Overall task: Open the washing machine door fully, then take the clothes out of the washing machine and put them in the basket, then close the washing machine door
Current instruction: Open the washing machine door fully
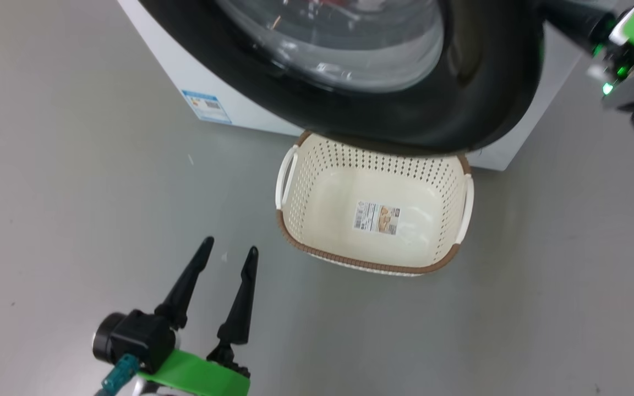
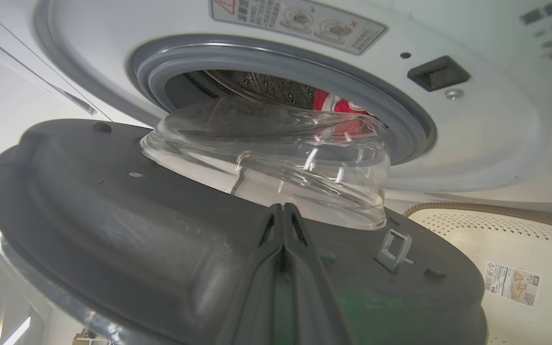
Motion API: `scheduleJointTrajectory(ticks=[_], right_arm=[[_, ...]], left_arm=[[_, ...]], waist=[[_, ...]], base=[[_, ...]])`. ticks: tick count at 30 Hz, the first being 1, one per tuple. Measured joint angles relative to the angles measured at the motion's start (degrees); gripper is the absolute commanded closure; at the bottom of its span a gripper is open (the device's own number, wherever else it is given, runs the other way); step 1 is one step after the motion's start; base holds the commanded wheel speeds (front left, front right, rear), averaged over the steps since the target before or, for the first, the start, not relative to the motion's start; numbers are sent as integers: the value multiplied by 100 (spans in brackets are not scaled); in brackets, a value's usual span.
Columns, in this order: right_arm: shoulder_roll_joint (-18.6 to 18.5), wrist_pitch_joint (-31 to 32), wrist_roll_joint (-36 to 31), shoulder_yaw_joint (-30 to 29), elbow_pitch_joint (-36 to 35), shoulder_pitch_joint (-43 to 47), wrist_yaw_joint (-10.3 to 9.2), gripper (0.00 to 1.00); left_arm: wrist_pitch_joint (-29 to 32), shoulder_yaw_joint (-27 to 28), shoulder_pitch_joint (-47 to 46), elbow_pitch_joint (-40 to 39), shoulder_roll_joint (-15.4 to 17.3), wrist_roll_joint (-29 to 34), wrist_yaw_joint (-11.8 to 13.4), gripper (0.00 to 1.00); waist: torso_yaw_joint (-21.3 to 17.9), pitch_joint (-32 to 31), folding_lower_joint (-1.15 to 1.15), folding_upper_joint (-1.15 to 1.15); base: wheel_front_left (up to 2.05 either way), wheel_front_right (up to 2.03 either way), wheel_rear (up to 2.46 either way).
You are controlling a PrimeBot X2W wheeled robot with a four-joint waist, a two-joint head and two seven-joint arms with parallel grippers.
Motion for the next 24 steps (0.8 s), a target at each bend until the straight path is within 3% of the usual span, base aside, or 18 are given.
scheduleJointTrajectory(ticks=[24], right_arm=[[359,525,213,391,-1535,1895,0,100]], left_arm=[[0,36,715,12,14,87,5,0]], waist=[[8,-999,0,0]], base=[[0,0,0]])
